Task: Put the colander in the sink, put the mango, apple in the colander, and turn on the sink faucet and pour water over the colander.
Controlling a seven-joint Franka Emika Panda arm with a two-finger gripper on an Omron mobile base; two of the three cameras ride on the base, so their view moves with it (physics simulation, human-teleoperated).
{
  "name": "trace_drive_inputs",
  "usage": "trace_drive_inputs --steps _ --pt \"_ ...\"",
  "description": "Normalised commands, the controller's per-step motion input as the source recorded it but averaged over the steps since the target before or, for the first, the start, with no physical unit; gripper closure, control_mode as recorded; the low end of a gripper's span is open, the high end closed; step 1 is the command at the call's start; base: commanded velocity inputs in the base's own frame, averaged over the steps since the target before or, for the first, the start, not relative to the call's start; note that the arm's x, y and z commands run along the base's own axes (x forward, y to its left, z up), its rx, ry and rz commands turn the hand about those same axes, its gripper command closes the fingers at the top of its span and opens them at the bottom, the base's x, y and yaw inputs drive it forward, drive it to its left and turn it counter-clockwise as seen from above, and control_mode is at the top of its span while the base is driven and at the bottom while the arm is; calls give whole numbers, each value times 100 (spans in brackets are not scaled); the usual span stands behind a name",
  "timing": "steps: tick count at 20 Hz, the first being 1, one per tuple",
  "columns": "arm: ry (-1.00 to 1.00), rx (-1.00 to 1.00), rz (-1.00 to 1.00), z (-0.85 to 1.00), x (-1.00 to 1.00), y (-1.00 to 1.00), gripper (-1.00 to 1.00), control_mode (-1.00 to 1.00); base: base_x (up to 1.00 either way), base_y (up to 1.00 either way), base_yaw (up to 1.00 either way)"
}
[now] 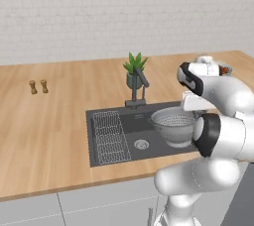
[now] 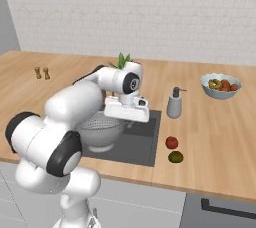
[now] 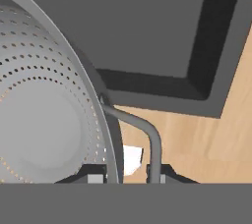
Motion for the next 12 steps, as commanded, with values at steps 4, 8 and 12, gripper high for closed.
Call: trace_drive_inputs --steps 4,8,12 --pt "-22 2 18 -40 74 -5 100 -100 0 0 0" --pt "-17 6 16 -46 67 0 100 -100 0 0 0" --pt "-4 14 11 -40 67 0 100 -100 0 0 0"
